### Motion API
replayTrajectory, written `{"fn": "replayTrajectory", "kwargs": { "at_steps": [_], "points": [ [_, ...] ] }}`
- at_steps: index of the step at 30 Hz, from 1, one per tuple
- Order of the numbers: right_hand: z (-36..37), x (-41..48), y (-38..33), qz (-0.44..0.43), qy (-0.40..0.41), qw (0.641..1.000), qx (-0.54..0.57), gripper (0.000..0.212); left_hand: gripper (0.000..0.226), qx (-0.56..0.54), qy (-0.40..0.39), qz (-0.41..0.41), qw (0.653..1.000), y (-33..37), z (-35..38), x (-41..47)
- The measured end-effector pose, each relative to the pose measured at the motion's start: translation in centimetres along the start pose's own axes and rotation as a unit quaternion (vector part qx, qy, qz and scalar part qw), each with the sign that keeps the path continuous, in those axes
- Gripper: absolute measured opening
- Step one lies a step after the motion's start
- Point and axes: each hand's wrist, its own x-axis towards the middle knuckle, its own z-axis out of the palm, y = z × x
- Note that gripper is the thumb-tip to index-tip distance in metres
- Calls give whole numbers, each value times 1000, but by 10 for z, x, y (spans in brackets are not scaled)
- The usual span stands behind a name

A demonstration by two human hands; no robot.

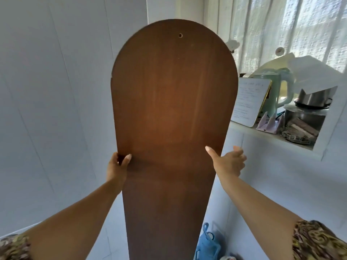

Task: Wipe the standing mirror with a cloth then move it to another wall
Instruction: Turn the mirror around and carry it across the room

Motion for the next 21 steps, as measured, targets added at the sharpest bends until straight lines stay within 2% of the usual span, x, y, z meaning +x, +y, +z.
{"fn": "replayTrajectory", "kwargs": {
  "at_steps": [2, 3, 6, 8, 13, 17, 21],
  "points": [
    [16, 0, 0, 5, -66, 997, 46, 98, 27, -13, 21, -15, 1000, -9, -14, 5],
    [25, -2, -1, 5, -108, 992, 69, 95, 31, -21, 30, -22, 999, -16, -21, 7],
    [56, -13, -7, -10, -211, 975, 68, 76, 46, -41, 58, -32, 997, -32, -45, 16],
    [82, -24, -8, -33, -252, 965, 62, 67, 46, -44, 67, -34, 996, -34, -62, 21],
    [128, -39, -11, -79, -224, 970, 45, 71, 38, -18, 64, -23, 997, -40, -83, 41],
    [130, -14, -8, -80, -219, 972, 29, 69, 44, -17, 45, 4, 999, -41, -62, 51],
    [141, 12, 3, -75, -202, 976, 16, 68, 36, 0, 32, 29, 999, -53, -35, 74]
  ]
}}
